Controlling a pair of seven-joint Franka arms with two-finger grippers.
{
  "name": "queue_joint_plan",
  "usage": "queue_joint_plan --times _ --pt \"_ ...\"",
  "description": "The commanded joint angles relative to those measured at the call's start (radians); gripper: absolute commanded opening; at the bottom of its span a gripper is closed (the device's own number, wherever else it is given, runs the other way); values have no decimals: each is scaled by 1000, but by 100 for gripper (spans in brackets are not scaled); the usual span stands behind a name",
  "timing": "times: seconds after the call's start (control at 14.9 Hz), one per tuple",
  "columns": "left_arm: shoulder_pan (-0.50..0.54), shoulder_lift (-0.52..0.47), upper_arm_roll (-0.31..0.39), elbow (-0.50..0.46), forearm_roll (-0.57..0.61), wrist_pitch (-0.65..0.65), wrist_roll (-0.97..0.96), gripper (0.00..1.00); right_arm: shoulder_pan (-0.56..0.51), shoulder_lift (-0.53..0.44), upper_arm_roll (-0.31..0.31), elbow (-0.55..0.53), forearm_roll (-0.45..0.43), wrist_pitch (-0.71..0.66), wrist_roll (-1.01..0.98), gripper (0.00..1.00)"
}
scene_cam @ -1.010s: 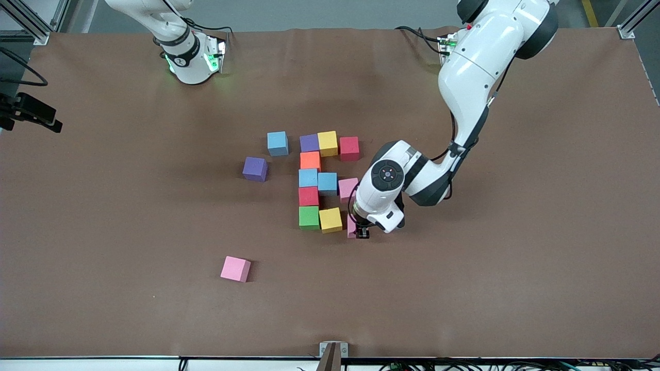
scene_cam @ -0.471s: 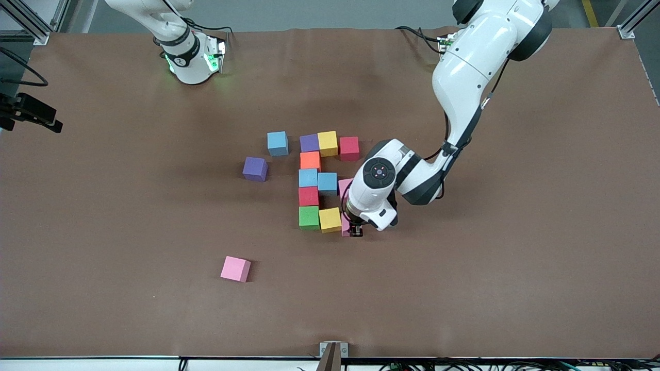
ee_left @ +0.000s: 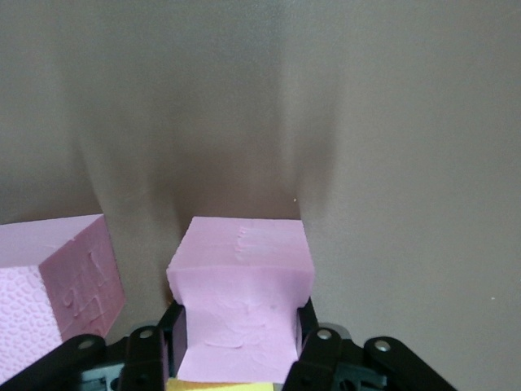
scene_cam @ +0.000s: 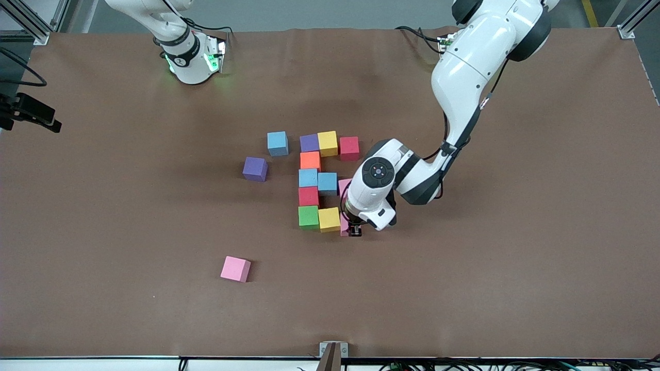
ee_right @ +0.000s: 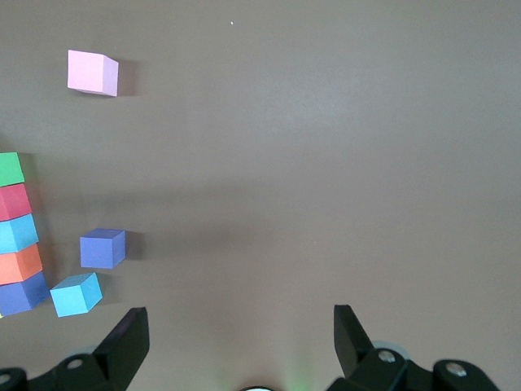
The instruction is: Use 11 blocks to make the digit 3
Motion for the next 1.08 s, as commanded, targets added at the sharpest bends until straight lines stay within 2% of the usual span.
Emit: queue_joint_plan --times 0.0,0.07,0.2,0.34,0.54,1.01 --pt "-18 56 3 34 -1 33 -10 66 -21 1 13 12 15 -9 15 100" --pt "-18 51 6 34 3 33 -7 100 -24 -1 13 10 23 -11 44 100" --pt "-13 37 8 31 8 32 -6 100 -19 -2 15 7 40 -22 121 100" --pt "-8 16 8 28 11 26 -6 100 -15 -4 16 9 38 -17 109 100" --pt "2 -26 5 24 11 1 -6 100 -19 -4 13 10 33 -8 -83 100" --pt "31 -151 -3 -6 13 -163 32 100 -15 -7 13 12 40 -48 -82 100"
